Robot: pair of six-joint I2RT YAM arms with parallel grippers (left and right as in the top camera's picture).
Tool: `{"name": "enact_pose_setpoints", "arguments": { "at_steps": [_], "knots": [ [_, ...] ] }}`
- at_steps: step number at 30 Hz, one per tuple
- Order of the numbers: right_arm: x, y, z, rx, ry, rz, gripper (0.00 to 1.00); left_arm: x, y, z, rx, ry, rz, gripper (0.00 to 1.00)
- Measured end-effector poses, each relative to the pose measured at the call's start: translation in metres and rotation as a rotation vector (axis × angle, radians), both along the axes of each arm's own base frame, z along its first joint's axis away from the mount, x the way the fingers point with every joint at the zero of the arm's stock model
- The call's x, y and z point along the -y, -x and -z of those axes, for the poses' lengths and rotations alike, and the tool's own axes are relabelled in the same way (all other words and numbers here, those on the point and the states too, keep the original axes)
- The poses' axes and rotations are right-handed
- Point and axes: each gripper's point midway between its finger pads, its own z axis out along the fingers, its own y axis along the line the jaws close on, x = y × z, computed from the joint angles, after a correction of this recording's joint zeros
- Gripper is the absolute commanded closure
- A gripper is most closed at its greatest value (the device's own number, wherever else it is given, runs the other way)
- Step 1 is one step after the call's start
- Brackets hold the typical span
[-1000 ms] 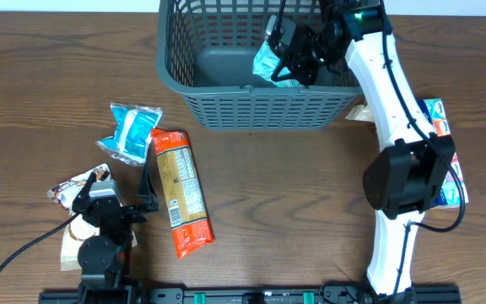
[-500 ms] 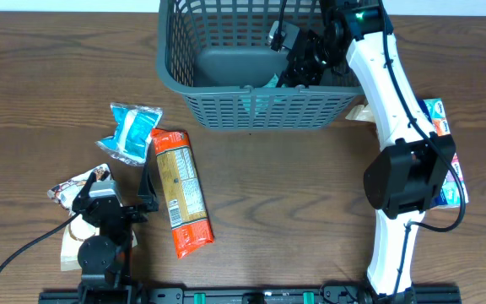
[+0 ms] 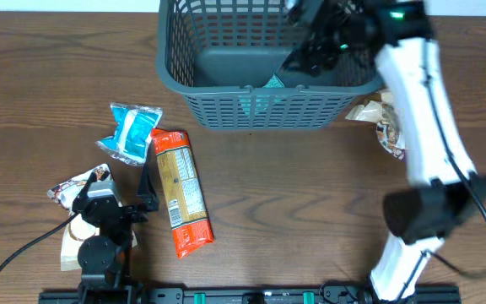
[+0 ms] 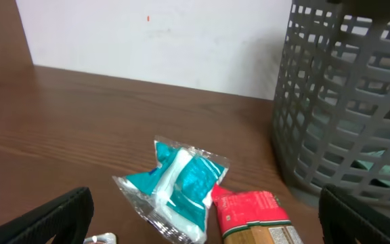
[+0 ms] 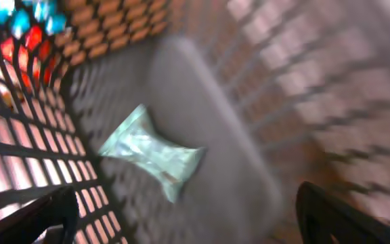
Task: Pack container
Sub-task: 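Withdraw the right gripper toward the blue Kleenex box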
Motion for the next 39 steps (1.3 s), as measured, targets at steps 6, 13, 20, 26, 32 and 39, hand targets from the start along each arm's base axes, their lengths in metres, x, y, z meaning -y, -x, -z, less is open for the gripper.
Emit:
{"name": "enact_pose_setpoints", "arguments": {
  "at_steps": [6, 13, 20, 26, 32, 39],
  "knots": [
    [0.059, 0.046, -0.11, 0.207, -0.023, 0.196, 0.07, 0.0, 0.0, 0.0, 0.002, 0.031, -0.002, 0.01],
    [0.171, 0.108, -0.148, 0.208, 0.034, 0.709, 0.04, 0.001, 0.0, 0.0, 0.002, 0.038, 0.001, 0.02],
    [0.266, 0.16, -0.091, -0.097, 0.127, 1.109, 0.01, 0.001, 0.0, 0.0, 0.001, 0.038, 0.001, 0.01],
    [0.298, 0.168, -0.039, -0.308, 0.082, 1.152, 0.01, 0.001, 0.0, 0.0, 0.001, 0.038, 0.001, 0.01],
    [0.305, 0.167, 0.025, -0.439, 0.045, 1.016, 0.01, 0.001, 0.0, 0.0, 0.002, 0.038, 0.001, 0.01],
    [0.313, 0.177, 0.121, -0.551, 0.052, 0.911, 0.01, 0.001, 0.0, 0.0, 0.001, 0.038, 0.001, 0.01]
  ]
}}
